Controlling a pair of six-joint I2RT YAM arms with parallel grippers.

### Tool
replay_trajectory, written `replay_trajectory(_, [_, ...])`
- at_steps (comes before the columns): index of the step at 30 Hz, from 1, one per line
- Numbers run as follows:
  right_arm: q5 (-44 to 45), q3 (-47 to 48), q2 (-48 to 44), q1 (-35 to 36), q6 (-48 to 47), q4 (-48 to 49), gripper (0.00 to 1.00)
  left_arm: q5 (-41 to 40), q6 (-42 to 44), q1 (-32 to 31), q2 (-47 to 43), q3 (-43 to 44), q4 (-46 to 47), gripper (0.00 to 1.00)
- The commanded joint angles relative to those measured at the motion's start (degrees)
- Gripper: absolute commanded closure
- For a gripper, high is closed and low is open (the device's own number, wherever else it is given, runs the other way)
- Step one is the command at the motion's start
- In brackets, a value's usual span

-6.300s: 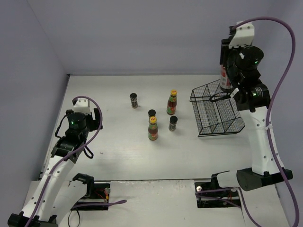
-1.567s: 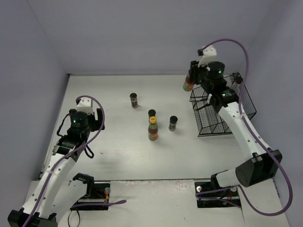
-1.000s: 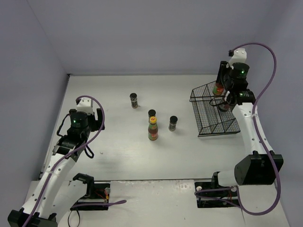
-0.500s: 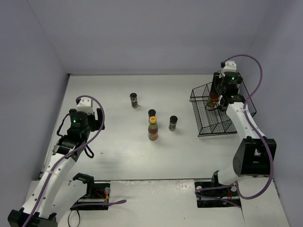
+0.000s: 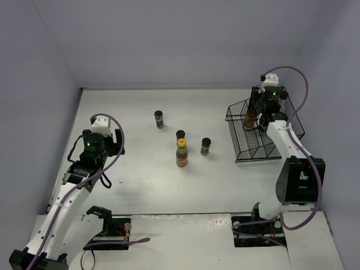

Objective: Organize the condiment bottles

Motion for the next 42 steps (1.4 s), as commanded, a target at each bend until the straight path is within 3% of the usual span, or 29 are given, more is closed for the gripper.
replay_trajectory(1, [-0.29,1.09,-1.83,-0.48,0.16,10.53,0.58,0.51,0.15,-0.37,-0.44,1.56,2.85,0.23])
replay_trajectory(4, [-0.38,1.35,-2.18,-0.48,0.16,9.66,0.45,0.42,0.15,-0.37,-0.52,1.38,2.85,0.23])
replay_trajectory(8, [-2.47,3.19,-3.76,-0.22,0.16,7.81,0.19,0.33,0.15,-0.37,-0.61,1.38,2.85,0.23])
replay_trajectory(11, [-3.01,5.55,-5.60,0.48,0.16,5.53,0.09,0.33,0.24,-0.37,-0.70,1.47,2.94,0.23])
replay_trajectory(16, [-3.37,7.50,-10.96,4.26,-0.19,2.19,0.01,-0.02,0.24,-0.37,-0.70,1.38,2.76,0.23])
replay_trajectory(21, [-6.87,6.98,-17.11,11.19,-0.10,-0.27,0.00,-0.10,0.33,-0.37,-0.61,1.47,2.76,0.23])
replay_trajectory(28, [-23.65,0.66,-21.87,19.89,4.73,-0.63,0.00,-0.54,0.50,-0.37,-0.53,1.38,2.68,0.23])
replay_trajectory(38, [-22.80,-8.22,-19.85,37.29,3.50,-0.10,0.00,-1.07,0.68,-0.37,-0.35,1.03,2.85,0.23])
replay_trajectory(42, [-19.72,-11.21,-18.71,40.91,3.85,1.91,0.00,-0.98,0.59,-0.37,0.09,1.03,2.94,0.23])
